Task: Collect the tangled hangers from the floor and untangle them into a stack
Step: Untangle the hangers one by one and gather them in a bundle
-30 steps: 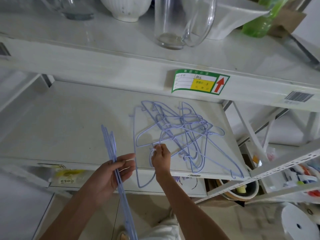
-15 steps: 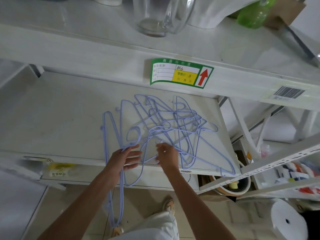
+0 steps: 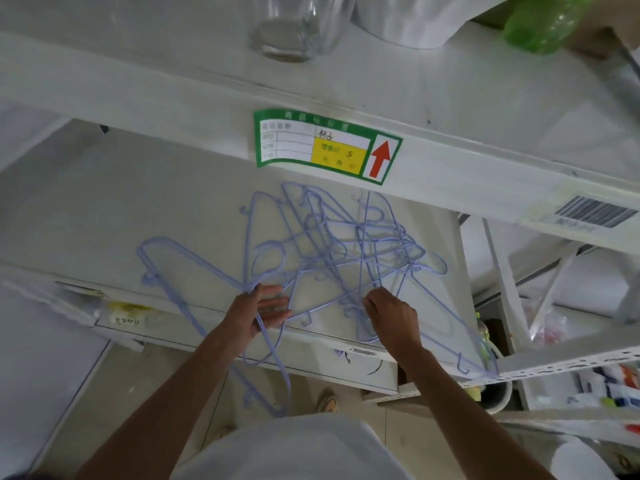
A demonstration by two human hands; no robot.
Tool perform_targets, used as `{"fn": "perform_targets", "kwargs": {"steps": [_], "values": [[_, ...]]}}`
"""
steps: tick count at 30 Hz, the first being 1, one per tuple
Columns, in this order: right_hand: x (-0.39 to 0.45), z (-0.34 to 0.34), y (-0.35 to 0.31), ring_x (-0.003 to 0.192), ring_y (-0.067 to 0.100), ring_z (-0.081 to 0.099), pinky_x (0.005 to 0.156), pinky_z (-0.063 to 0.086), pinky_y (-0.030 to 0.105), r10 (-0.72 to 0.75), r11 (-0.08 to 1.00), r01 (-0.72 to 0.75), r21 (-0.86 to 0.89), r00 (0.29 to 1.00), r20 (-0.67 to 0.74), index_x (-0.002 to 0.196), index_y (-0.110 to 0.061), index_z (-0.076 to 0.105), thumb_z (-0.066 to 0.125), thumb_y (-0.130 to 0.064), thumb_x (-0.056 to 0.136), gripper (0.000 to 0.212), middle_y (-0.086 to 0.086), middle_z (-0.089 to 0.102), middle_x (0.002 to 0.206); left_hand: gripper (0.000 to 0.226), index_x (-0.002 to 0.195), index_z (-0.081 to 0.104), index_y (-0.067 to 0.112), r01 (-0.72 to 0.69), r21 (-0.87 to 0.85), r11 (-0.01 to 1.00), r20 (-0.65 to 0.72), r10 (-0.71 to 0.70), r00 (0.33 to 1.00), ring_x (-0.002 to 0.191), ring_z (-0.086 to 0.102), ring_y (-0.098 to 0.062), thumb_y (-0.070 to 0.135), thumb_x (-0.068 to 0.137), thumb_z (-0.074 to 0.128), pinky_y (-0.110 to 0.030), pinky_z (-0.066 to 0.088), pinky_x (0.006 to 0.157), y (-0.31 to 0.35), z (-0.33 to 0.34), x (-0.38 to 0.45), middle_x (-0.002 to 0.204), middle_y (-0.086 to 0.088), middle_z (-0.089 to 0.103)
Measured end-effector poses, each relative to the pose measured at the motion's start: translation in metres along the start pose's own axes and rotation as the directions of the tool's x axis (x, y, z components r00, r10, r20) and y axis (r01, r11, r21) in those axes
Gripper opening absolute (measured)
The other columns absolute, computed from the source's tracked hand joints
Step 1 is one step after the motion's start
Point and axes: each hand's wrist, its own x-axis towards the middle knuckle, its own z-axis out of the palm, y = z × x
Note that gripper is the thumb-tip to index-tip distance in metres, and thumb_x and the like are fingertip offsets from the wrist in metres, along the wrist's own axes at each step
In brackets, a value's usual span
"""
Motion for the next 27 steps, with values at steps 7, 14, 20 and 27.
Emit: {"fn": "perform_targets", "kwargs": {"steps": [7, 14, 20, 27], "values": [[0.023, -0.007, 0.025, 0.058, 0.026, 0.054, 0.052, 0.037, 0.029, 0.132, 0.981, -0.117, 0.155, 0.987, -0.087, 0.077, -0.025, 0.05, 0.052, -0.039, 0.104, 0.03, -0.007, 0.051, 0.06, 0.051, 0.118, 0.063, -0.006, -0.027, -0.078, 0.997, 0.088, 0.033, 0.996, 0.094, 0.076, -0.04, 0.035, 0.111, 0.033, -0.043, 0.06, 0.09, -0.008, -0.006, 0.012, 0.114, -0.034, 0.07], [0.055, -0.004, -0.004, 0.075, 0.034, 0.065, 0.059, 0.04, 0.031, 0.152, 0.977, -0.156, 0.147, 0.988, 0.036, 0.085, -0.02, 0.061, 0.051, -0.038, 0.103, 0.027, 0.007, 0.067, 0.075, 0.054, 0.114, 0.066, -0.004, 0.014, 0.092, 0.996, 0.139, -0.026, 0.99, 0.107, 0.073, -0.035, 0.039, 0.11, 0.032, -0.043, 0.062, 0.088, -0.008, -0.001, 0.015, 0.114, -0.024, 0.075], [0.085, -0.026, -0.02, 0.085, 0.038, 0.067, 0.062, 0.039, 0.032, 0.351, 0.907, -0.327, 0.264, 0.935, -0.048, 0.083, -0.014, 0.065, 0.052, -0.03, 0.101, 0.027, 0.016, 0.071, 0.085, 0.054, 0.107, 0.07, 0.001, 0.037, 0.153, 0.988, 0.144, -0.059, 0.988, 0.114, 0.071, -0.032, 0.04, 0.111, 0.032, -0.047, 0.053, 0.102, -0.003, -0.001, 0.013, 0.121, -0.023, 0.073], [0.076, -0.048, -0.052, 0.062, 0.039, 0.066, 0.05, 0.039, 0.031, 0.124, 0.992, -0.124, 0.015, 0.968, -0.22, 0.072, -0.016, 0.053, 0.057, -0.029, 0.101, 0.032, 0.012, 0.068, 0.068, 0.053, 0.114, 0.067, -0.003, 0.035, 0.147, 0.989, 0.181, -0.062, 0.981, 0.117, 0.069, -0.028, 0.034, 0.112, 0.029, -0.034, 0.061, 0.088, 0.009, -0.004, 0.001, 0.113, -0.017, 0.078]]}}
